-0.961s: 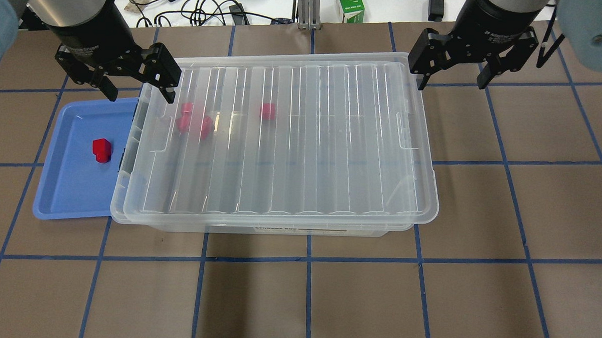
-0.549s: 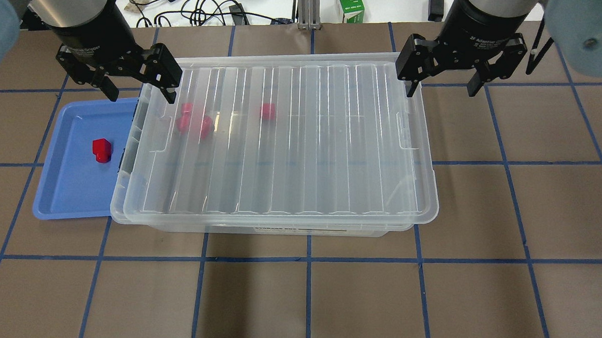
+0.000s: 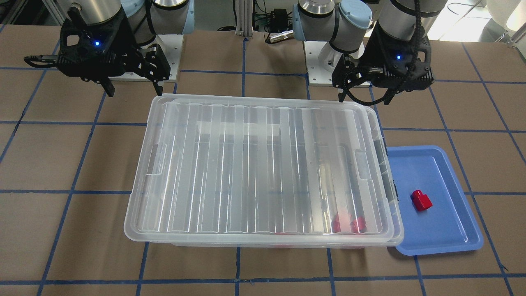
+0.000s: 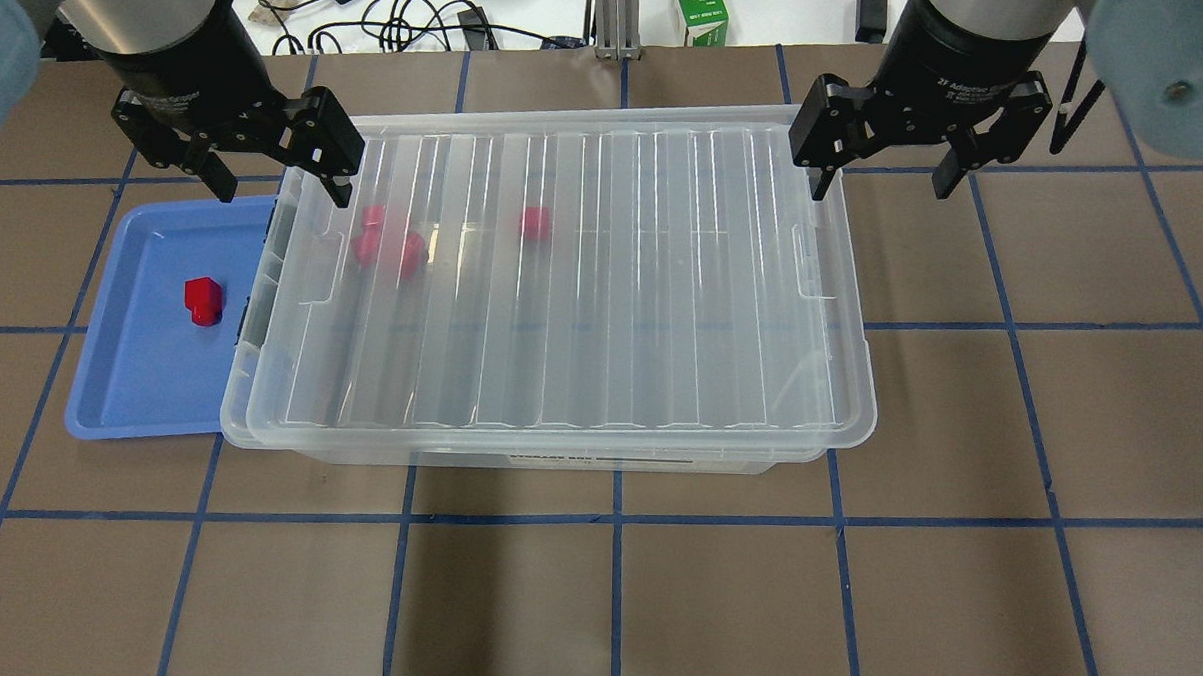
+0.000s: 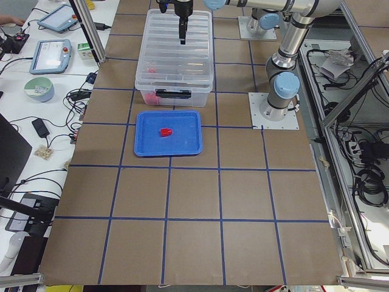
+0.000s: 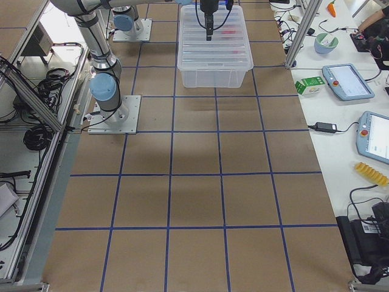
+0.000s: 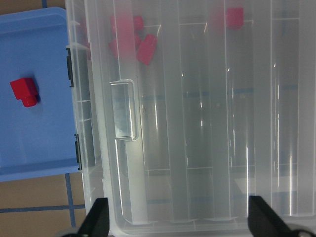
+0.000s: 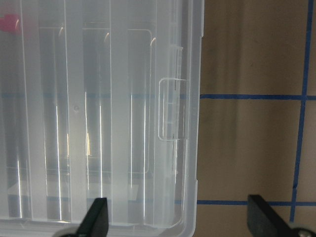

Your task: Place red block in blue tray from box

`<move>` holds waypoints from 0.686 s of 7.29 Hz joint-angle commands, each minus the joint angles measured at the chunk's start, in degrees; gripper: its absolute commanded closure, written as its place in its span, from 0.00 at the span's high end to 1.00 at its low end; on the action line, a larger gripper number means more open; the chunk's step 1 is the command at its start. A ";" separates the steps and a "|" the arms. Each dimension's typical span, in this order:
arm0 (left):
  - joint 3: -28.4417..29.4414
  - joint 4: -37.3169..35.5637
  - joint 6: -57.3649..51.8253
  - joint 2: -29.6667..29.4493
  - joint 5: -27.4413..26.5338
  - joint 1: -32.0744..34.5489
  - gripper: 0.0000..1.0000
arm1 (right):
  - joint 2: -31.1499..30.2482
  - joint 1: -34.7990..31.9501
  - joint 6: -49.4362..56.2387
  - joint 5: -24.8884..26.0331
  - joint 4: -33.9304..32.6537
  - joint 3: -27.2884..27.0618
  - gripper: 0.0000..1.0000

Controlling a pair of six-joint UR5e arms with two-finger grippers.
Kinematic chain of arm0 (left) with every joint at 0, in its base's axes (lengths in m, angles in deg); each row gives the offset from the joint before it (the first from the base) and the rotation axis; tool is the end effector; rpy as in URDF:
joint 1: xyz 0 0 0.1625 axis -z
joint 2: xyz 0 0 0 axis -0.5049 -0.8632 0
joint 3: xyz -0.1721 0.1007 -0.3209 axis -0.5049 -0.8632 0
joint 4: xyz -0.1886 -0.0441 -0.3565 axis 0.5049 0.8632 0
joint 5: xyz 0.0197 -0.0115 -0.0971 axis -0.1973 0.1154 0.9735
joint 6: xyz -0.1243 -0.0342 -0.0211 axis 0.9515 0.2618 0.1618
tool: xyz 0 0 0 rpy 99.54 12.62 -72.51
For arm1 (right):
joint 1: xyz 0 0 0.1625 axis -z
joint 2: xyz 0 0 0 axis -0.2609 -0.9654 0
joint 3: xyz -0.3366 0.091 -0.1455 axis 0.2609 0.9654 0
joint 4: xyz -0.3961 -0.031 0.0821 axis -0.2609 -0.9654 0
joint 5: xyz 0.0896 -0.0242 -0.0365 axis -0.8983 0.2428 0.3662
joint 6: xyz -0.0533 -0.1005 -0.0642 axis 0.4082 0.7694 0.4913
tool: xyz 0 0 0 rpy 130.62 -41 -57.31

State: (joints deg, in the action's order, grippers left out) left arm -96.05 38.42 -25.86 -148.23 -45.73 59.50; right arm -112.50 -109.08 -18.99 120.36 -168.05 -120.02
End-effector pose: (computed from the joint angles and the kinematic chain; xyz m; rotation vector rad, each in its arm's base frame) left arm -0.1300 -0.4840 0.4387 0.0947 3.1261 -0.0132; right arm 0.1700 -0.4765 0.4457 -0.0343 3.1126 -0.0524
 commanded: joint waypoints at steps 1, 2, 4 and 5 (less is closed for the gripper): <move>-0.06 0.01 0.23 -0.35 0.08 0.26 1.00 | 0.02 0.00 0.09 0.02 0.06 -0.07 1.00; -0.07 0.01 0.23 -0.53 0.08 0.34 1.00 | -0.06 0.00 0.09 0.02 0.15 -0.07 1.00; 0.11 -0.08 0.06 0.26 0.43 0.35 1.00 | -0.07 0.00 0.09 0.02 0.15 -0.07 1.00; 0.11 -0.08 0.14 0.35 0.09 0.35 1.00 | -0.07 0.00 0.09 0.02 0.15 -0.07 1.00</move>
State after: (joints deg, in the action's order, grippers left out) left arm -95.99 38.35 -25.77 -148.15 -45.48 59.84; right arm -112.56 -109.08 -18.91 120.38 -167.90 -120.09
